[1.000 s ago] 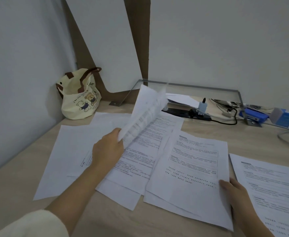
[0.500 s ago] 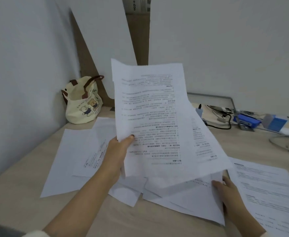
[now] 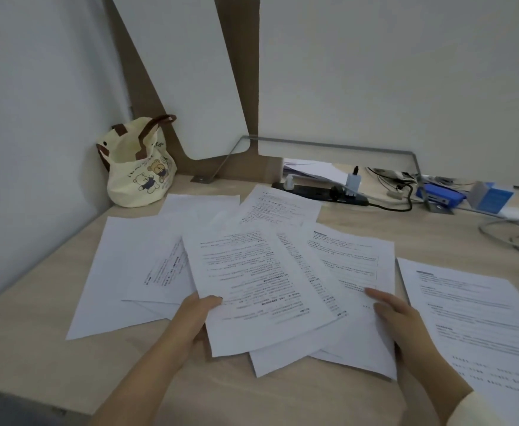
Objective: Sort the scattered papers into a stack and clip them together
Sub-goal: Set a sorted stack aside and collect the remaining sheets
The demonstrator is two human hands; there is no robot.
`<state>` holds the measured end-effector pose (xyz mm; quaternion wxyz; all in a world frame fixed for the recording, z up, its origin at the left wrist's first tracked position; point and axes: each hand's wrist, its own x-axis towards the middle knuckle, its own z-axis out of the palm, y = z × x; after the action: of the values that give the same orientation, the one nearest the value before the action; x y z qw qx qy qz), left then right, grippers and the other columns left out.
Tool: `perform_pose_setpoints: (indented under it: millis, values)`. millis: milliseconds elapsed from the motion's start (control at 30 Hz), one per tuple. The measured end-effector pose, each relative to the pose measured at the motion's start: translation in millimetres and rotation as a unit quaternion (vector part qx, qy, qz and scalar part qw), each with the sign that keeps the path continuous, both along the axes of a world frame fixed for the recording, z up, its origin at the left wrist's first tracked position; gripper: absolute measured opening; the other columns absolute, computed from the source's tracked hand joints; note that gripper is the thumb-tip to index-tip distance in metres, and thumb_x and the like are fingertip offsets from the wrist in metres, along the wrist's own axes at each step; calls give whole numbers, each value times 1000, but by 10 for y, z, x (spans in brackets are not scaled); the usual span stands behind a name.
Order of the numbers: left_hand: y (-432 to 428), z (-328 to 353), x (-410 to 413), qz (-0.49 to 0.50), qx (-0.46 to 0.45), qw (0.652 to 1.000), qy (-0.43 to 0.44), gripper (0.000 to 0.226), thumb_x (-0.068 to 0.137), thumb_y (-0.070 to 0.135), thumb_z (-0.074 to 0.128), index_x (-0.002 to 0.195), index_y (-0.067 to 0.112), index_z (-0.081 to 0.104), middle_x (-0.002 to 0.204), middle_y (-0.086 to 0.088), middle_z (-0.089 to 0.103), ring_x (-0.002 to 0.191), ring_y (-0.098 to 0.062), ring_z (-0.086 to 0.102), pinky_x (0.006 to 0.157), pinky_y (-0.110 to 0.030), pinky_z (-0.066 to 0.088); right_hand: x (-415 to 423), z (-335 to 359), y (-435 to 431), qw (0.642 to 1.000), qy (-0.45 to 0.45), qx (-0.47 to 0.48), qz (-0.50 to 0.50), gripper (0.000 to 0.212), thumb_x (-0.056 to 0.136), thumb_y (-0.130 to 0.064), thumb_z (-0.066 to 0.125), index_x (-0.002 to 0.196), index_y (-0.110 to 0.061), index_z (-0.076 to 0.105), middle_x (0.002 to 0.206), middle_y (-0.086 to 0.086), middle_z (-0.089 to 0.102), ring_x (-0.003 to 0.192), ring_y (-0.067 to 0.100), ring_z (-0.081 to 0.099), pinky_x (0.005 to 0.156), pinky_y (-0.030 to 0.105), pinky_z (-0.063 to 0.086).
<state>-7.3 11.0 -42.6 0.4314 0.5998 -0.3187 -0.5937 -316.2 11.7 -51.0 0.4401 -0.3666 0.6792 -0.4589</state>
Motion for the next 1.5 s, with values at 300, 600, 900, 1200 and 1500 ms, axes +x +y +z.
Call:
perform_pose_setpoints:
  millis: [300,600,900,1200,1500]
  values:
    - [-2,7,-193,-100,40,988,112,36,78,22,69,114,14,65,110,-5,68,97,-24,59,66,-29,51,-34,-37,-5,1000,-23,-5,6,34,93,1,40,101,-16,68,119,6,56,111,28,53,102,44,42]
    - [-17,199,-518,48,-68,987,141,12,87,8,58,96,8,64,75,-4,66,71,-19,57,49,-22,49,36,145,45,998,-58,31,-19,44,92,-47,42,95,-13,71,94,8,66,83,29,61,67,33,47]
    - [18,195,-1392,42,-41,966,252,41,90,3,53,129,15,49,119,-10,61,91,-20,62,57,-23,59,35,218,55,993,-81,37,79,58,84,-60,44,101,-13,73,106,4,71,100,26,65,97,40,46]
    - [49,197,-1535,-209,43,966,146,32,89,26,59,119,13,59,104,-12,72,85,-17,70,67,-30,59,49,155,10,992,-74,48,89,26,89,-15,55,108,-1,66,102,16,72,96,34,67,93,48,50]
    - [-225,629,-830,-190,-216,918,-274,17,87,38,58,88,24,66,85,14,69,80,-7,61,67,-22,46,-62,286,-24,991,-44,65,108,25,88,-13,58,109,-4,65,104,13,72,94,32,68,89,44,52]
